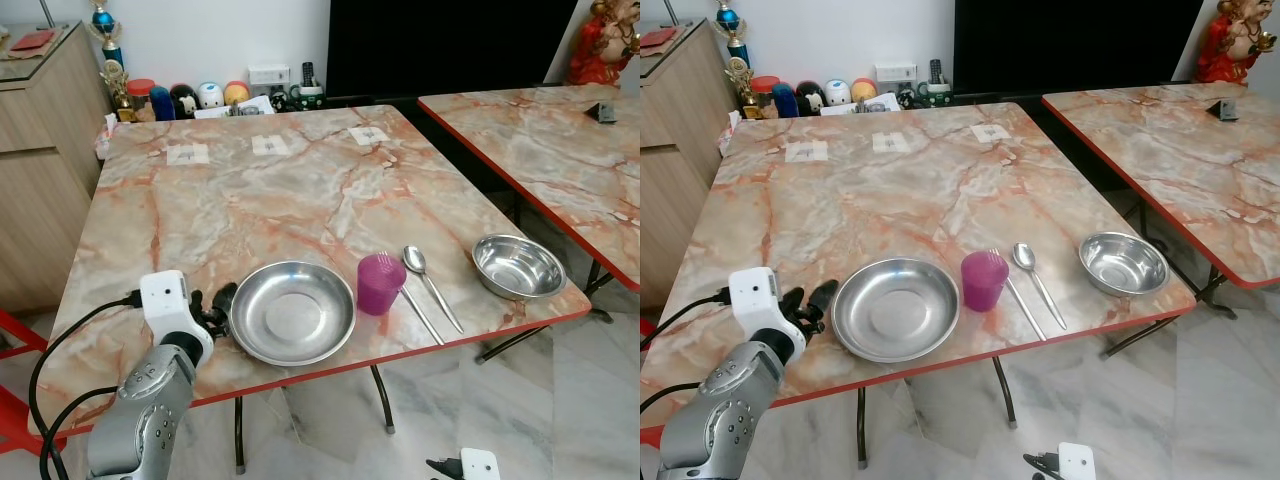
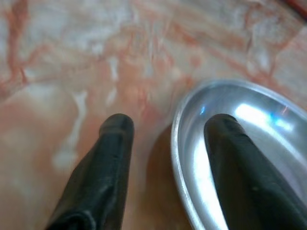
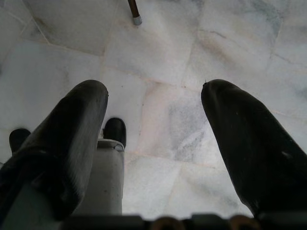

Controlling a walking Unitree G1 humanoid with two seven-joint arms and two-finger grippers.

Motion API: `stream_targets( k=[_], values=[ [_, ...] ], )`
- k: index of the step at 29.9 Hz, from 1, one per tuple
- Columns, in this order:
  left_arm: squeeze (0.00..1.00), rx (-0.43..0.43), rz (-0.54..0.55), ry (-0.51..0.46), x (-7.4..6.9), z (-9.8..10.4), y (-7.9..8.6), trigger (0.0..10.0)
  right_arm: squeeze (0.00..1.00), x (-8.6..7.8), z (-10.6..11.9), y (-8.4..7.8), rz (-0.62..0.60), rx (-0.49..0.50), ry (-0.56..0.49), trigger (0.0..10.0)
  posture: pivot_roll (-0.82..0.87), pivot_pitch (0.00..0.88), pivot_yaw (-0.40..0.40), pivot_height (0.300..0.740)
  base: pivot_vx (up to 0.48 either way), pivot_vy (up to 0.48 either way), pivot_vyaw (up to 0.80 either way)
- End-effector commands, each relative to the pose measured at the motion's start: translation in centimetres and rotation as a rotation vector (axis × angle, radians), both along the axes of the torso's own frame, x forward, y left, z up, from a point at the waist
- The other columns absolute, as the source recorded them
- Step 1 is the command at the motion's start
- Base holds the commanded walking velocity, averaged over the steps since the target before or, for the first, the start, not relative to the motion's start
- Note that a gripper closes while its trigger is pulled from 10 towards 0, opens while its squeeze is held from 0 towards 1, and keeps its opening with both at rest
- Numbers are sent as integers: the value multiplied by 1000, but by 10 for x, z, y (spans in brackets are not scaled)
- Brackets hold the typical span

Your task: Setting the table

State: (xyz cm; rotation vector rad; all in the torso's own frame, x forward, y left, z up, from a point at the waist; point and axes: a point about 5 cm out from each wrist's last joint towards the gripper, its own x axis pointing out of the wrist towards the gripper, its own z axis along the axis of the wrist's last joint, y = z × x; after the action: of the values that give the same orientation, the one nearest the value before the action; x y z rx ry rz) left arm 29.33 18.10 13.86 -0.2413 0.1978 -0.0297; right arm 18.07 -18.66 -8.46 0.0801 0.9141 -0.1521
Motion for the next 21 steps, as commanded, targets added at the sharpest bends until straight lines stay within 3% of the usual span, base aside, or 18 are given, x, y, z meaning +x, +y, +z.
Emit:
stream_targets(
  k=[1,9,21],
  values=[
    [0,24,-24,17,-1,3,-6,10000,0,-3,-2,0,-13,2,10,10000,135,90,-64,740,0,0,0],
    [0,51,-53,73,-2,-14,-24,10000,0,-3,-1,-3,-18,0,8,10000,130,88,-66,740,0,0,0],
    [0,78,-34,94,-1,-21,-24,10000,0,-1,0,-5,-14,-3,3,10000,126,89,-71,740,0,0,0]
  ],
)
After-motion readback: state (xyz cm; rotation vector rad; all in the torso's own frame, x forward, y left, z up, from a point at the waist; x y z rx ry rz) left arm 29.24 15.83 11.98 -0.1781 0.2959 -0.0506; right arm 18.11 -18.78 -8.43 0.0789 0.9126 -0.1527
